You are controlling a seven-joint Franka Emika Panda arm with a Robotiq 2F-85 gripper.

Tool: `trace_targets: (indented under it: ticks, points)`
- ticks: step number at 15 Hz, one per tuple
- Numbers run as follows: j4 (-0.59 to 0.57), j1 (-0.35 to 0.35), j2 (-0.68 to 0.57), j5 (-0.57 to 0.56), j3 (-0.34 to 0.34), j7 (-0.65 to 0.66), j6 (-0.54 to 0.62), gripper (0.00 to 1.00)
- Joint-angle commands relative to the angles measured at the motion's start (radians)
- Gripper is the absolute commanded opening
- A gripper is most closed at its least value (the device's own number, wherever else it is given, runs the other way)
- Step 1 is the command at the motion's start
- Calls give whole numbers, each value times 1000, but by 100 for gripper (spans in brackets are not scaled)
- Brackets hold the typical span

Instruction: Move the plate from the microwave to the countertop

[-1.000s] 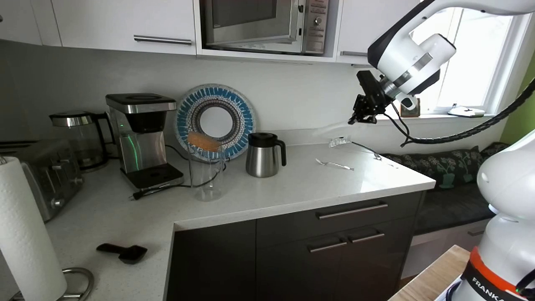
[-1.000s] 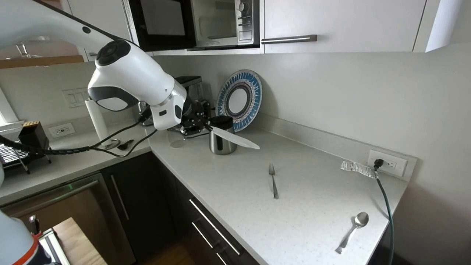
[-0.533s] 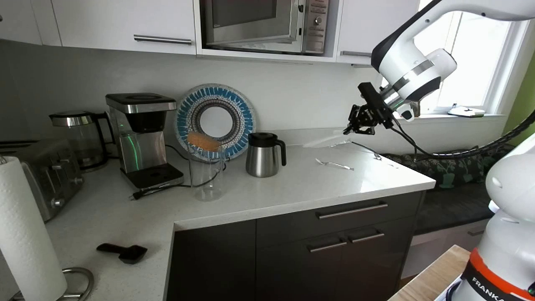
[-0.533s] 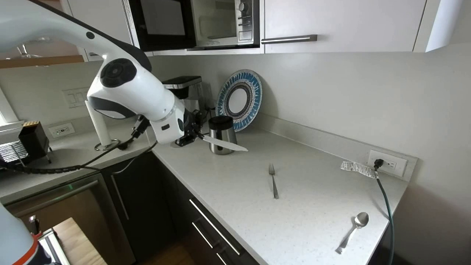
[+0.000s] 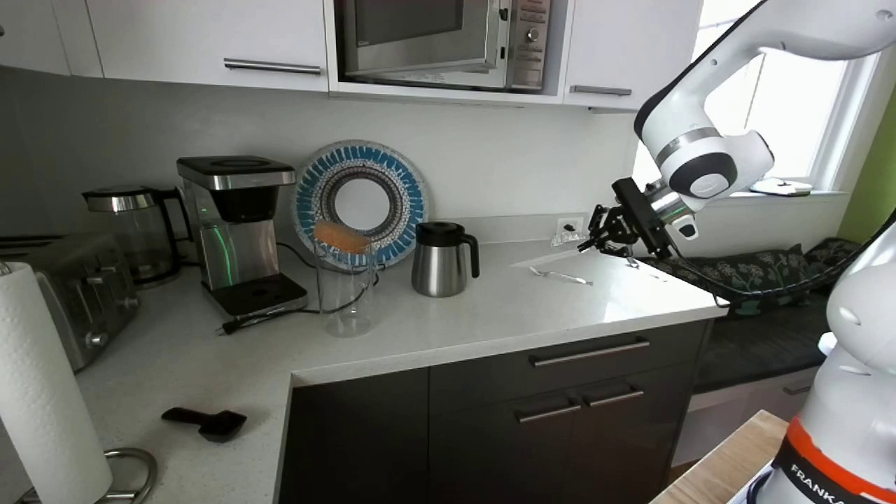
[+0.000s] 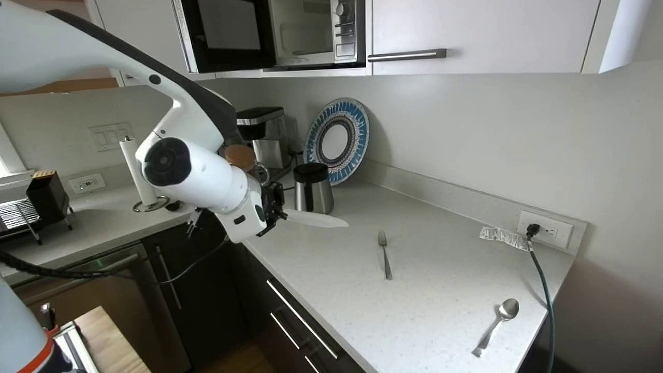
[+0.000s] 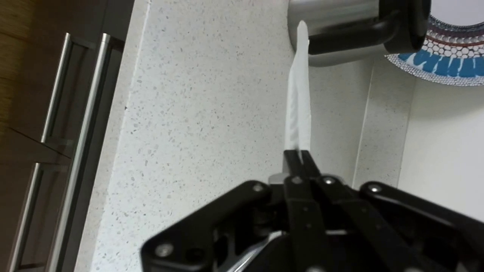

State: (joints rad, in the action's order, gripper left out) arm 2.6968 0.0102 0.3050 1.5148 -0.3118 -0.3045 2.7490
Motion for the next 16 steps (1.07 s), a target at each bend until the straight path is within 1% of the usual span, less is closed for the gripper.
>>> trace_targets:
  ticks: [1, 3, 6, 7, 8, 13, 14, 16]
  points:
    - [-54, -15, -137, 182, -40, -216, -76, 0]
    - [-91, -10, -223, 262, -38, -298, -112, 0]
    - [-173, -9, -359, 330, -27, -335, -159, 0]
    - [-201, -7, -399, 338, -23, -333, -168, 0]
    - [-230, 57, -436, 342, 42, -328, -174, 0]
    - [-343, 76, -565, 330, 77, -305, -160, 0]
    - [-358, 78, -582, 327, 80, -305, -159, 4]
    - [-383, 79, -610, 324, 82, -304, -157, 29]
